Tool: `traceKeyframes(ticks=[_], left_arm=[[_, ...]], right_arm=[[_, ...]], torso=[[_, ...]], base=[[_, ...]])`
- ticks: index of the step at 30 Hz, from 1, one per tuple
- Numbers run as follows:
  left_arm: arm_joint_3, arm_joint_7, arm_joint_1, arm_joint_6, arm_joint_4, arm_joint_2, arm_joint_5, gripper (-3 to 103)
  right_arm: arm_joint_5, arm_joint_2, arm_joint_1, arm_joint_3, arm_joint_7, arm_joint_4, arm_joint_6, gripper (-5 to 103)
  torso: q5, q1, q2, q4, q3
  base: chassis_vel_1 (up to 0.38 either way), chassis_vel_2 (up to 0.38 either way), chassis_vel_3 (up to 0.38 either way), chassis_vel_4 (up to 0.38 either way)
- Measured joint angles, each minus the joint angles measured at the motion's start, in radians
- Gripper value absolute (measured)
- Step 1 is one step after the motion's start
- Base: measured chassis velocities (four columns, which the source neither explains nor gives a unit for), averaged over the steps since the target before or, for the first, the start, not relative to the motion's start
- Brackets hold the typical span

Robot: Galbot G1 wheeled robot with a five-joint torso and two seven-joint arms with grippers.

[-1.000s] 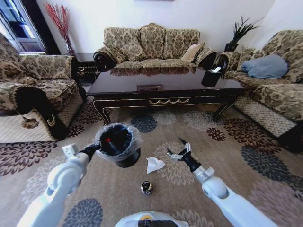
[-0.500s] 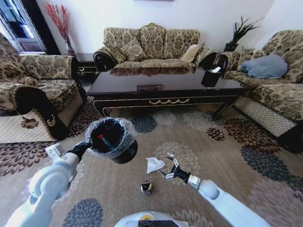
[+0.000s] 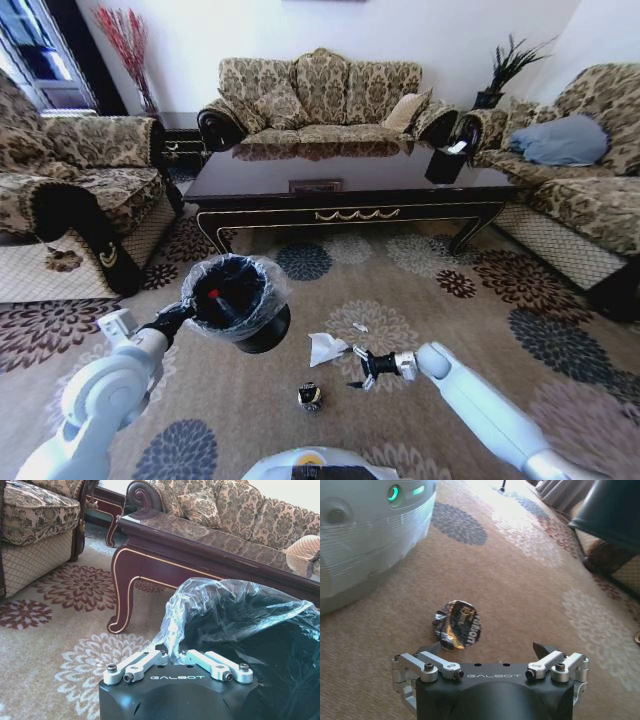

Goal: Move to the front of the table and pick up the trash from the floor, then place it into the trash bin.

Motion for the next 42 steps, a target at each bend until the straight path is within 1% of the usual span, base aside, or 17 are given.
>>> traceKeyframes(ticks=[1, 5, 6, 8, 10, 11, 13, 14, 16, 17, 19, 30, 35, 38, 42], left_arm=[[0.000, 0.000, 0.000, 0.000, 0.000, 0.000, 0.000, 4], [-0.001, -0.001, 0.001, 0.002, -0.001, -0.008, 0.001, 4], [-0.001, -0.001, 0.001, 0.002, -0.001, -0.008, 0.001, 4], [0.001, -0.002, 0.001, 0.003, -0.001, -0.012, 0.002, 4], [0.001, -0.002, 0.002, 0.003, -0.001, -0.012, 0.003, 4], [0.002, -0.003, 0.002, 0.004, -0.002, -0.013, 0.003, 4], [0.002, -0.003, 0.002, 0.004, -0.003, -0.013, 0.002, 4], [0.002, -0.003, 0.002, 0.004, -0.003, -0.013, 0.002, 4], [0.000, -0.004, 0.002, 0.005, -0.005, -0.012, 0.002, 4], [0.000, -0.004, 0.002, 0.005, -0.005, -0.012, 0.002, 4], [0.000, -0.005, 0.005, 0.006, -0.010, -0.011, 0.001, 4], [-0.014, -0.008, 0.022, 0.009, -0.028, -0.002, -0.003, 4], [-0.018, -0.009, 0.037, 0.010, -0.042, -0.006, -0.001, 4], [-0.026, -0.010, 0.049, 0.011, -0.054, -0.007, -0.001, 4], [-0.032, -0.011, 0.054, 0.011, -0.060, -0.006, -0.002, 4]], right_arm=[[0.000, 0.000, 0.000, 0.000, 0.000, 0.000, 0.000, 100], [-0.032, 0.044, 0.020, -0.031, -0.014, -0.054, 0.000, 100], [-0.032, 0.044, 0.020, -0.031, -0.014, -0.054, 0.000, 100], [-0.028, 0.068, 0.032, -0.056, -0.008, -0.093, 0.000, 100], [-0.027, 0.069, 0.032, -0.058, -0.007, -0.095, 0.000, 100], [-0.020, 0.088, 0.041, -0.079, 0.005, -0.128, 0.000, 100], [-0.029, 0.103, 0.044, -0.089, 0.012, -0.152, 0.000, 100], [-0.029, 0.103, 0.044, -0.089, 0.012, -0.152, 0.000, 100], [-0.040, 0.117, 0.045, -0.112, 0.076, -0.185, -0.001, 100], [-0.040, 0.117, 0.045, -0.112, 0.076, -0.185, -0.001, 100], [-0.036, 0.130, 0.046, -0.120, 0.108, -0.207, -0.001, 100], [-0.031, 0.145, 0.011, -0.126, 0.127, -0.222, -0.002, 100], [-0.031, 0.167, -0.003, -0.126, 0.133, -0.227, -0.003, 100], [-0.031, 0.185, -0.004, -0.133, 0.154, -0.236, -0.003, 100], [-0.017, 0.190, 0.000, -0.150, 0.174, -0.243, -0.003, 100]], torso=[[0.0000, 0.000, 0.000, 0.0000, 0.000], [-0.0001, 0.000, 0.000, 0.0002, 0.000], [-0.0001, 0.000, 0.000, 0.0002, 0.000], [-0.0001, 0.000, 0.000, 0.0002, 0.000], [-0.0001, 0.000, 0.000, 0.0002, 0.000], [0.0000, 0.000, 0.000, 0.0002, 0.000], [-0.0002, 0.000, 0.000, 0.0002, 0.000], [-0.0002, 0.000, 0.000, 0.0002, 0.000], [-0.0002, 0.000, 0.000, 0.0000, 0.000], [-0.0002, 0.000, 0.000, 0.0000, 0.000], [0.0000, 0.000, 0.000, 0.0001, 0.000], [-0.0001, 0.000, 0.000, 0.0001, 0.000], [0.0000, 0.000, 0.000, 0.0001, 0.000], [0.0000, 0.000, 0.000, 0.0002, 0.000], [-0.0001, 0.000, 0.000, 0.0001, 0.000]], base=[[0.000, 0.000, 0.000, 0.000], [0.000, 0.000, 0.000, 0.000], [0.000, 0.000, 0.000, 0.000], [0.000, 0.000, 0.000, 0.000], [0.000, 0.000, 0.000, 0.000], [0.000, 0.000, 0.000, 0.000], [0.000, 0.000, 0.000, 0.000], [0.000, 0.000, 0.000, 0.000], [0.000, 0.000, 0.000, 0.000], [0.000, 0.000, 0.000, 0.000], [0.000, 0.000, 0.000, 0.000], [0.000, 0.000, 0.000, 0.000], [0.000, 0.000, 0.000, 0.000], [0.000, 0.000, 0.000, 0.000], [0.000, 0.000, 0.000, 0.000]])
